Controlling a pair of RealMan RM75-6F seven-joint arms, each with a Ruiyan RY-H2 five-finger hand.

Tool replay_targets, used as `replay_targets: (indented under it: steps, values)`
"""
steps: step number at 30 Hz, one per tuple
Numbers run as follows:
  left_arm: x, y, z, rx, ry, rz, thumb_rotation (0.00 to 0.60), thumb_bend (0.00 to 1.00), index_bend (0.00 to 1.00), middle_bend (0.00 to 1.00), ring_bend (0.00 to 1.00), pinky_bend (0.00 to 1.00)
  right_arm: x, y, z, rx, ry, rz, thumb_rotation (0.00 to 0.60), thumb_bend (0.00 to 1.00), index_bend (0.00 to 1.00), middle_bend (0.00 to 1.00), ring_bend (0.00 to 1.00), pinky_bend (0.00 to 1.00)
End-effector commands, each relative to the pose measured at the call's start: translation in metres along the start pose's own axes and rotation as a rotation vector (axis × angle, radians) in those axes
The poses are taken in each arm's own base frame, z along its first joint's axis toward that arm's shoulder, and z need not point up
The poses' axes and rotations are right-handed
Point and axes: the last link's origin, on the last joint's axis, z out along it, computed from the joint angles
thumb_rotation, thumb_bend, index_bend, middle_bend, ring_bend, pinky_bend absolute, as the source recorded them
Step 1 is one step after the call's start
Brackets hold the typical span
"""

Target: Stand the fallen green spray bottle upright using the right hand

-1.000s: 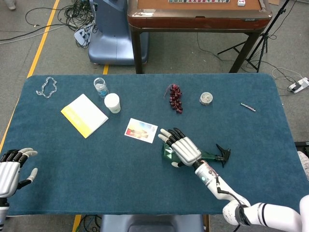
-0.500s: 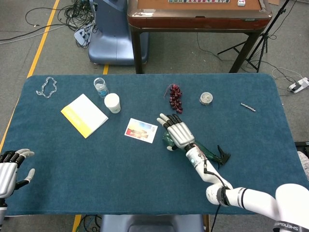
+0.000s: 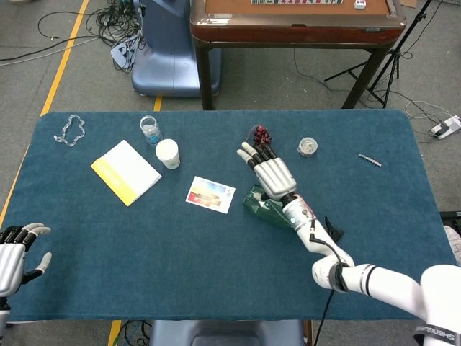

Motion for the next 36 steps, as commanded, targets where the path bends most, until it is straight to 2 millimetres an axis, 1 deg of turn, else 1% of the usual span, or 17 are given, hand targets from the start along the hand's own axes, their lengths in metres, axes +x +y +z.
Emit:
replay_targets:
  steps: [1, 5, 8, 11, 15, 18, 21, 23, 29, 36]
  values:
    - [0.0, 0.002, 0.001, -0.007, 0.0, -0.001, 0.6, 0.36, 0.32, 0.26, 0.24, 0.17, 0.009, 0.028, -0.032, -0.008, 0.005, -0.058, 0.6, 0.0, 0.07, 0.02, 0.0, 0.0]
    - [0.0, 0.005, 0.002, -0.021, 0.001, -0.004, 0.6, 0.36, 0.32, 0.26, 0.24, 0.17, 0.013, 0.051, -0.062, -0.015, -0.023, -0.109, 0.6, 0.0, 0.07, 0.02, 0.0, 0.0]
    - [0.0, 0.008, 0.002, -0.027, -0.001, -0.004, 0.6, 0.36, 0.32, 0.26, 0.24, 0.17, 0.016, 0.07, -0.086, -0.02, -0.046, -0.189, 0.6, 0.0, 0.07, 0.02, 0.0, 0.0]
    - [-0.001, 0.01, 0.002, -0.033, -0.002, -0.003, 0.6, 0.36, 0.32, 0.26, 0.24, 0.17, 0.014, 0.086, -0.101, -0.025, -0.066, -0.259, 0.6, 0.0, 0.07, 0.02, 0.0, 0.0]
    - [-0.001, 0.012, 0.001, -0.041, -0.005, -0.007, 0.6, 0.36, 0.32, 0.26, 0.24, 0.17, 0.004, 0.101, -0.114, -0.008, -0.088, -0.317, 0.6, 0.0, 0.05, 0.0, 0.0, 0.0]
    - [-0.002, 0.013, 0.0, -0.042, -0.009, -0.006, 0.6, 0.36, 0.32, 0.26, 0.24, 0.17, -0.004, 0.108, -0.117, 0.031, -0.076, -0.374, 0.6, 0.0, 0.0, 0.0, 0.0, 0.0]
    - [-0.002, 0.014, 0.0, -0.043, -0.009, -0.005, 0.6, 0.36, 0.32, 0.26, 0.24, 0.17, -0.013, 0.116, -0.117, 0.07, -0.06, -0.43, 0.6, 0.0, 0.0, 0.0, 0.0, 0.0]
    - [-0.002, 0.013, 0.0, -0.04, -0.008, -0.005, 0.6, 0.36, 0.32, 0.26, 0.24, 0.17, -0.02, 0.119, -0.115, 0.085, -0.058, -0.433, 0.6, 0.0, 0.0, 0.0, 0.0, 0.0]
    - [-0.002, 0.012, -0.001, -0.033, -0.012, 0.0, 0.6, 0.36, 0.32, 0.26, 0.24, 0.17, -0.039, 0.117, -0.113, 0.136, -0.031, -0.44, 0.6, 0.0, 0.0, 0.0, 0.0, 0.0]
    - [-0.003, 0.012, -0.001, -0.032, -0.016, 0.002, 0.6, 0.36, 0.32, 0.26, 0.24, 0.17, -0.059, 0.108, -0.114, 0.205, 0.023, -0.437, 0.6, 0.0, 0.0, 0.0, 0.0, 0.0]
